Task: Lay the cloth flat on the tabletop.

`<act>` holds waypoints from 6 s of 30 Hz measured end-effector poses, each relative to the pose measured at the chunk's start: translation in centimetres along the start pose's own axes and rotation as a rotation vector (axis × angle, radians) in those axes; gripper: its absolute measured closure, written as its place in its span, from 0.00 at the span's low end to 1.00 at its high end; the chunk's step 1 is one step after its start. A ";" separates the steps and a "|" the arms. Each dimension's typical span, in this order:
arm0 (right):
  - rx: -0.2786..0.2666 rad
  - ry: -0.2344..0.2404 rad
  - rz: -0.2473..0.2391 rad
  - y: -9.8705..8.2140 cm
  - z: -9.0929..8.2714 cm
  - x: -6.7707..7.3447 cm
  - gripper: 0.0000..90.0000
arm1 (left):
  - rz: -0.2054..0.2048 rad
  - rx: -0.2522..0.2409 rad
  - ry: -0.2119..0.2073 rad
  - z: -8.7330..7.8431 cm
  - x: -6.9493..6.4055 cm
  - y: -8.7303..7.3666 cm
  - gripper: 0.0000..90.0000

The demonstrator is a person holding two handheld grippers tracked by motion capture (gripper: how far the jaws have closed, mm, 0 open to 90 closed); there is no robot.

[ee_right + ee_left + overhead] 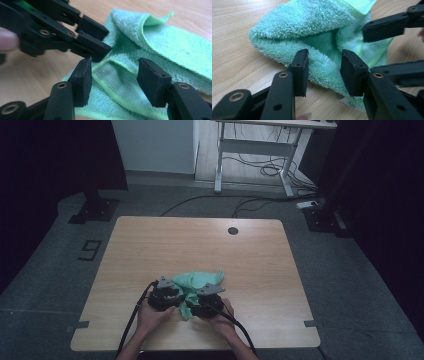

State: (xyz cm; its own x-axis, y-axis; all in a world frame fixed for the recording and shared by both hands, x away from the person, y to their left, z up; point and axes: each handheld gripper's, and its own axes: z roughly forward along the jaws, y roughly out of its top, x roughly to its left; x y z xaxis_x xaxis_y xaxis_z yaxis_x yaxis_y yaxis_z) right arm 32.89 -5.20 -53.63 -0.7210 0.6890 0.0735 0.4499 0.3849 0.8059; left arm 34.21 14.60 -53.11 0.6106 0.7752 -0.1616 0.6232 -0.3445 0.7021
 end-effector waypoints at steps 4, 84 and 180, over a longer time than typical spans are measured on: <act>0.047 -0.040 -0.026 -0.4 1.1 -0.1 0.62 | -0.004 0.011 0.002 0.1 0.3 -0.3 0.65; 0.036 -0.124 0.116 -9.7 -11.3 -4.9 0.86 | 0.135 0.041 0.020 -0.3 -4.1 -2.6 0.64; -0.008 -0.057 0.048 -4.8 -7.6 -4.5 0.54 | 0.026 -0.152 0.156 0.4 4.0 5.2 0.67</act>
State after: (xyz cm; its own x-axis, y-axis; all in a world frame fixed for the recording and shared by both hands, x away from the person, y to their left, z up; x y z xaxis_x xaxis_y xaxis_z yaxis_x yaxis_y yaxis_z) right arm 29.96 -14.86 -53.35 -0.6671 0.7408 0.0789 0.4791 0.3454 0.8070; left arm 40.08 15.70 -50.37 0.5356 0.8435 -0.0410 0.5203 -0.2913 0.8028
